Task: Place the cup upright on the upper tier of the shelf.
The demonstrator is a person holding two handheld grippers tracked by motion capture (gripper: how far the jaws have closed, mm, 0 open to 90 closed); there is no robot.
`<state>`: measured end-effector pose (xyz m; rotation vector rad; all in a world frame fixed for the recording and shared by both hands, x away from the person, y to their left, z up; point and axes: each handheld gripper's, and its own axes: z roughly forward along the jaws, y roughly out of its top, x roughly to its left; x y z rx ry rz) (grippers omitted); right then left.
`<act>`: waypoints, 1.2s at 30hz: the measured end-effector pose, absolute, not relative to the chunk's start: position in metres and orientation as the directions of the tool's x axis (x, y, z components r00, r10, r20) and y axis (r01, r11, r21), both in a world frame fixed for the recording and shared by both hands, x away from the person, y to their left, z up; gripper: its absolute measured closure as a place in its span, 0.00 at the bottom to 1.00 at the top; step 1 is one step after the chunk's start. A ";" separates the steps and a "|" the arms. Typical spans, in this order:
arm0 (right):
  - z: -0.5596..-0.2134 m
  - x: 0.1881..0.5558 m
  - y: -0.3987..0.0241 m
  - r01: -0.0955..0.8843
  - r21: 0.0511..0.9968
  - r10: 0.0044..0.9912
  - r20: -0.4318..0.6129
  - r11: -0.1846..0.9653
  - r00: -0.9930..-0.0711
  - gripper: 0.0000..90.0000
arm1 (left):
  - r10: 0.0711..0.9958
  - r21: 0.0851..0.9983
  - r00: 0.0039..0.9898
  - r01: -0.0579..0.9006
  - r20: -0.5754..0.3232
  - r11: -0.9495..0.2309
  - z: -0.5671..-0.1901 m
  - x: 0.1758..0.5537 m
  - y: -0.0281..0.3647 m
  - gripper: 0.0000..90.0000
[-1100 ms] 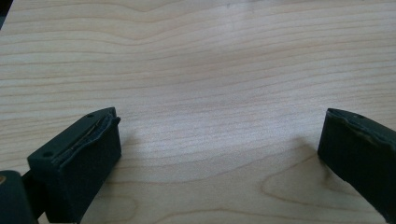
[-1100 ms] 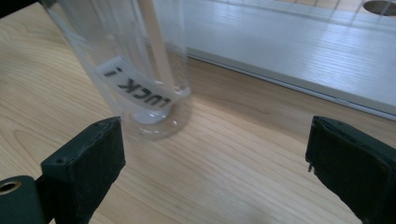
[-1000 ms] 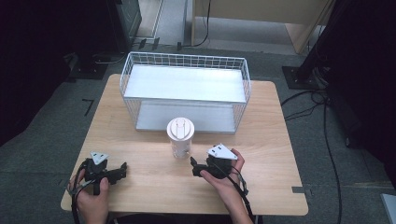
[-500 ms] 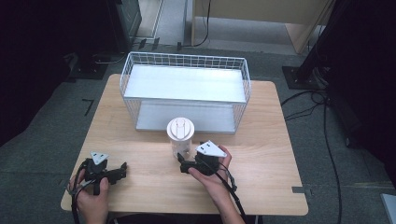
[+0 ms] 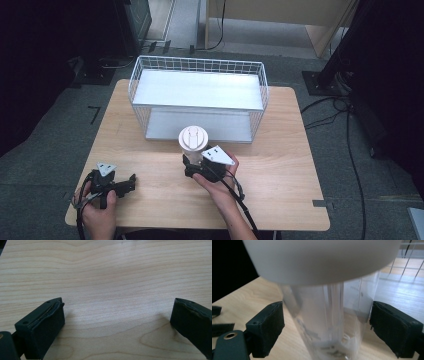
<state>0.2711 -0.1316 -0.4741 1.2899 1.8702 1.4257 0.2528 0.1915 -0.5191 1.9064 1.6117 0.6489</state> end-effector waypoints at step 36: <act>-0.456 0.276 -0.124 0.211 0.976 0.868 0.151 -0.054 -0.473 0.17 | 0.987 0.685 0.158 0.718 0.007 -0.120 -0.519 0.253 0.191 0.00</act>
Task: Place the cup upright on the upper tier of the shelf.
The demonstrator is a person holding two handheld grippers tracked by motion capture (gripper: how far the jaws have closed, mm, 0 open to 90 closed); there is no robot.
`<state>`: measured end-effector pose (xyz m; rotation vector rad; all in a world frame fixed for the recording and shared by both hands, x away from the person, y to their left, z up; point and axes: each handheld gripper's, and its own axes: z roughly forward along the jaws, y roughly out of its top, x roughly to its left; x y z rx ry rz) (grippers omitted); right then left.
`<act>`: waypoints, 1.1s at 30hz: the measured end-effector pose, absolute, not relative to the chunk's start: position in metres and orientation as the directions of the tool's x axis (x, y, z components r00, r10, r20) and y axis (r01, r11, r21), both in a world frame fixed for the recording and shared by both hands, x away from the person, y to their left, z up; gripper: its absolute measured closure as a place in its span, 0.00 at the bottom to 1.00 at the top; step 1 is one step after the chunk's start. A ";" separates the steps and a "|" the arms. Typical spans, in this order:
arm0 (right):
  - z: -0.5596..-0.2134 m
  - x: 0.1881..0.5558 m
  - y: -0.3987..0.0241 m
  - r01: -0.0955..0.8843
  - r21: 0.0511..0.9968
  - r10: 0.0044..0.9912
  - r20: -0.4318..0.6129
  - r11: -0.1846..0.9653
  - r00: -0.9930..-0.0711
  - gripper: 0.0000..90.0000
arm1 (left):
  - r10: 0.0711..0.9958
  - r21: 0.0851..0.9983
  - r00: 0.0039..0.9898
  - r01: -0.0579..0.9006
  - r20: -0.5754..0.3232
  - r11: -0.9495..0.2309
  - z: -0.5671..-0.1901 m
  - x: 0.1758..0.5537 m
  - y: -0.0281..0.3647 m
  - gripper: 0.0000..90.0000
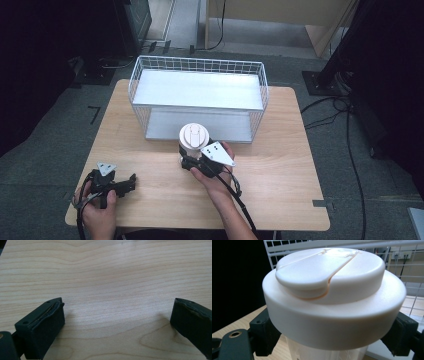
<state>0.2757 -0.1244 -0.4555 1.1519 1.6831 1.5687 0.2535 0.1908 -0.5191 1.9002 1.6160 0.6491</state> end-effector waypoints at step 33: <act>-0.359 0.272 -0.138 -0.035 0.996 0.886 0.055 -0.080 -0.460 0.17 | 0.987 0.684 0.160 0.719 0.010 -0.123 -0.519 0.253 0.191 0.00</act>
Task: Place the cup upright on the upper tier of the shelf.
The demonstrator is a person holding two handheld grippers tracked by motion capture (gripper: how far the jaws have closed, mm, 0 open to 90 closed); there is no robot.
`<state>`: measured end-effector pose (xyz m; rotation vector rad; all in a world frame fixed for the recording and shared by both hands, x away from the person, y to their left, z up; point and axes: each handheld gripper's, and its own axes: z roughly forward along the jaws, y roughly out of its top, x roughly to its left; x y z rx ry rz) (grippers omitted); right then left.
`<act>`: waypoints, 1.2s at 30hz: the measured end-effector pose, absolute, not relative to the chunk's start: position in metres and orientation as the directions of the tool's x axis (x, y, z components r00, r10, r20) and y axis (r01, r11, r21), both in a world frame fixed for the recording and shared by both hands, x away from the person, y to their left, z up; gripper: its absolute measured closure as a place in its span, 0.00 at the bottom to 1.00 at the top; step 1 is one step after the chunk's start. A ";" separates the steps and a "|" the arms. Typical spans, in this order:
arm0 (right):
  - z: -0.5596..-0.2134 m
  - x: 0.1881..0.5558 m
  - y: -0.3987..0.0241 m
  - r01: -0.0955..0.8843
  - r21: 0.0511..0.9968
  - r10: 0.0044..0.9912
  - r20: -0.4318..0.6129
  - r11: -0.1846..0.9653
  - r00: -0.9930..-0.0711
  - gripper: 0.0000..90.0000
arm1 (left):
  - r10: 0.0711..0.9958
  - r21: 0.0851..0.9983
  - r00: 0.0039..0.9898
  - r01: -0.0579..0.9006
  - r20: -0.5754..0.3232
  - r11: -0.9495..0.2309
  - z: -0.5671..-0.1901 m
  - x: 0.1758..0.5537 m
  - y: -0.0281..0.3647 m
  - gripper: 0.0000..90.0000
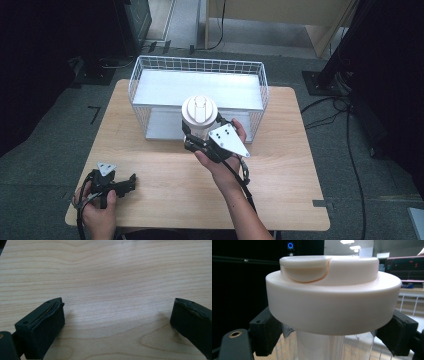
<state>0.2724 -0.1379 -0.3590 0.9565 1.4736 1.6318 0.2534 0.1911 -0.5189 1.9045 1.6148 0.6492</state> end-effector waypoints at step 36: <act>-0.274 0.379 -0.149 -0.135 0.990 0.950 -0.018 -0.026 -0.313 0.17 | 0.987 0.684 0.159 0.719 0.009 -0.122 -0.519 0.253 0.191 0.00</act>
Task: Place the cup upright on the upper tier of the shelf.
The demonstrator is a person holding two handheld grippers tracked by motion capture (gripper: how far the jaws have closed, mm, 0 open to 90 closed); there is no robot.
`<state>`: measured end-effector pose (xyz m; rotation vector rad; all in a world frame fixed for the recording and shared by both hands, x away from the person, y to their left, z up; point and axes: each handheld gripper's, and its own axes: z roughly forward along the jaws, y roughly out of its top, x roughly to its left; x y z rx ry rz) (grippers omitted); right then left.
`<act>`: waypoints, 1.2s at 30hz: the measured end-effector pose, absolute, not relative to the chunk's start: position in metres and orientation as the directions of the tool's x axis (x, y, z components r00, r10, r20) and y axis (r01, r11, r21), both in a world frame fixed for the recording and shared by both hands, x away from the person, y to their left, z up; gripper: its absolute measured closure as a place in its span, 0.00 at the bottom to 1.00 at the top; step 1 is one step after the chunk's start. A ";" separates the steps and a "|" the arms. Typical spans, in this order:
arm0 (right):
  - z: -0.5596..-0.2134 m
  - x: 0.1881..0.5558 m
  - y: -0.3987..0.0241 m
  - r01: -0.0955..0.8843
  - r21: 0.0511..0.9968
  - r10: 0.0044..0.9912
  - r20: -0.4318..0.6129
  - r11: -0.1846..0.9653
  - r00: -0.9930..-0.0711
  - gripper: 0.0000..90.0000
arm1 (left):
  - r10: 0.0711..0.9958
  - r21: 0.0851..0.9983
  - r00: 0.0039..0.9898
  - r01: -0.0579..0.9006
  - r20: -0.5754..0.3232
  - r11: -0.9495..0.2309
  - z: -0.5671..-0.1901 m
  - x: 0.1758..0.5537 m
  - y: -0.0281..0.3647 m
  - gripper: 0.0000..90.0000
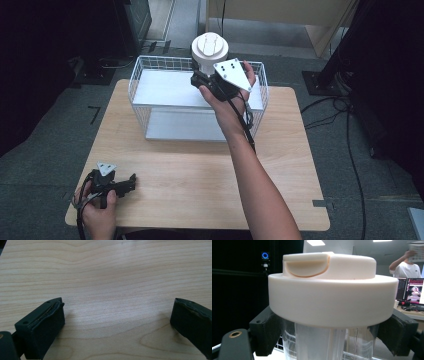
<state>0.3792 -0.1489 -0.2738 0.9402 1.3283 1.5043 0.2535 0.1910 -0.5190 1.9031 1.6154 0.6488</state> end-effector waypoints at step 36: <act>-0.287 0.436 -0.149 -0.007 0.999 0.961 0.043 -0.047 -0.272 0.17 | 0.988 0.685 0.157 0.718 0.008 -0.120 -0.519 0.254 0.191 0.00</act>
